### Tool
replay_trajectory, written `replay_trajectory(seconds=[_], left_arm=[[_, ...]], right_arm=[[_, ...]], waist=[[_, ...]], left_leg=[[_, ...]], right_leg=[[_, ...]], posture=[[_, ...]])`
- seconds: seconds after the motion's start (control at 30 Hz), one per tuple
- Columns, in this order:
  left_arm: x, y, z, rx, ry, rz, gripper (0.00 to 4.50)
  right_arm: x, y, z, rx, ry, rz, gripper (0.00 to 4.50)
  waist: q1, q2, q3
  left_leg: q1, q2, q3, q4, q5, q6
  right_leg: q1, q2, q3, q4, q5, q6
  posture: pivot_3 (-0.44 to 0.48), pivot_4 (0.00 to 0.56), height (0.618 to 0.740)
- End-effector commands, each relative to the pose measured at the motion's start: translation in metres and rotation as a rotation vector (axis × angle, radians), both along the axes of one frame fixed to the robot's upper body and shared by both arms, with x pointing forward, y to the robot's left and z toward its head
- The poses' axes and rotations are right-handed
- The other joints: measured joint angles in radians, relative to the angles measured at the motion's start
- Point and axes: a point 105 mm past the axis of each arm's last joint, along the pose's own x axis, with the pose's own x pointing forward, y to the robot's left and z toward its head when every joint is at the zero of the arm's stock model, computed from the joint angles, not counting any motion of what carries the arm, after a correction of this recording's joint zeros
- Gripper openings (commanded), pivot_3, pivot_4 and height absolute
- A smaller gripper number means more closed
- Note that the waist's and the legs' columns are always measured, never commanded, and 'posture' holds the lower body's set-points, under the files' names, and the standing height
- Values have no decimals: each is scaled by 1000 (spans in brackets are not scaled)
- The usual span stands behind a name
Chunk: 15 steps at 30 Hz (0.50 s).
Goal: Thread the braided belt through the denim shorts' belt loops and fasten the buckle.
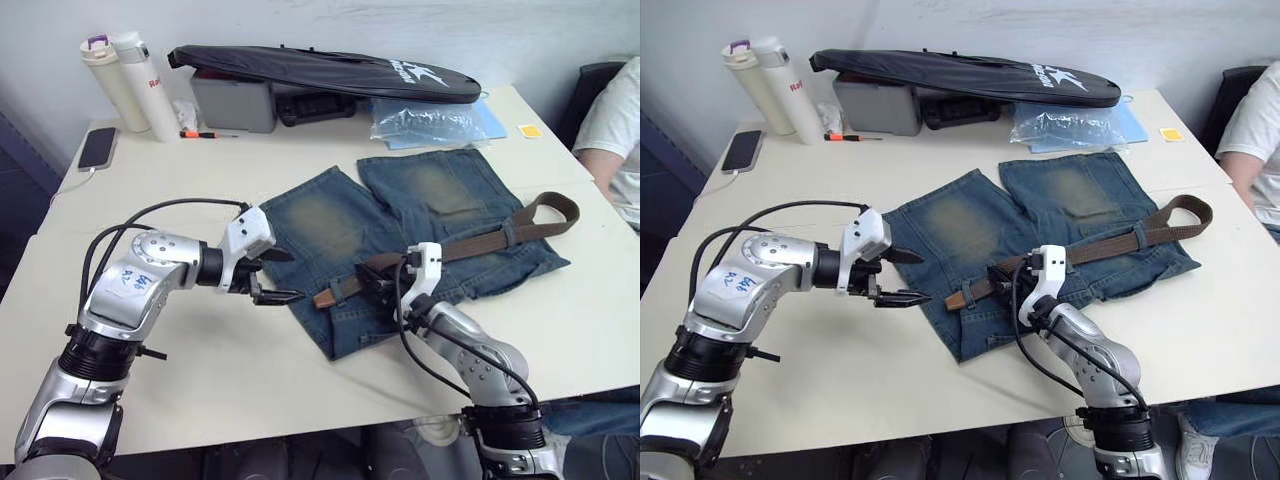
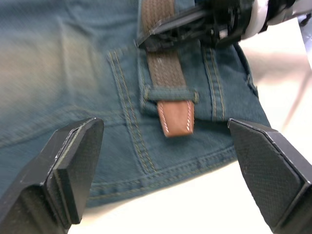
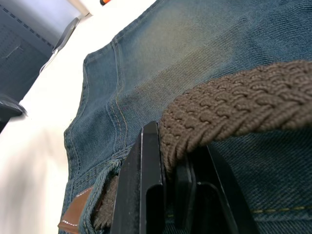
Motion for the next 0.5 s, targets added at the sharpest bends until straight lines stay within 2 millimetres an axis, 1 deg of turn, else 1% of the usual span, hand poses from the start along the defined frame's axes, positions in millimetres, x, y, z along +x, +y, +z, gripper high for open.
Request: replay_trajectory(seconds=[0.03,0.07,0.1,0.13,0.17,0.27,0.3,0.43,0.5], left_arm=[[-3,-3,4,-4,-26,-18,4500],[-4,-3,3,-2,-18,-19,4500],[-4,-3,2,-1,-14,-20,4500],[-4,-3,-1,10,-8,-28,4500],[-5,-3,-3,20,-8,-36,4500],[-5,-6,-6,30,-15,-58,4500],[-6,-9,-7,37,-37,-90,4500],[-12,-15,-16,106,-115,-213,4500],[-11,-15,-22,147,-156,-248,4500]], right_arm=[[-11,9,4,38,18,64,860],[-13,7,6,43,17,63,1150],[-13,6,7,44,16,63,1593],[-14,3,10,41,13,60,2155],[-16,-1,13,39,11,55,2596],[-22,-10,19,21,15,57,4147],[-25,-16,20,-5,19,58,4418],[-42,-31,27,-100,30,112,4418],[-52,-38,33,-143,30,157,4418]], waist=[[1,0,0],[1,0,0],[2,0,0],[2,0,0],[2,0,0],[3,0,0],[5,0,0],[22,0,0],[27,0,0]], left_leg=[[0,0,0,0,0,0],[0,0,0,0,0,0],[0,0,0,0,0,0],[0,0,0,0,0,0],[0,0,0,0,0,0],[0,0,0,0,0,0],[0,0,0,0,0,0],[-1,-2,1,1,0,0],[-1,-2,1,1,0,-1]], right_leg=[[0,0,0,0,0,0],[0,0,0,0,0,0],[0,0,0,0,0,0],[0,0,0,0,0,0],[0,0,0,0,0,0],[0,-1,0,0,0,0],[0,-1,0,-1,0,0],[1,-2,0,-3,0,-1],[1,-2,0,-7,-1,-1]], posture=[[0,150,740],[0,150,740],[0,150,740],[0,150,740],[0,150,740],[0,150,740],[0,150,740],[0,150,740],[0,150,740]])
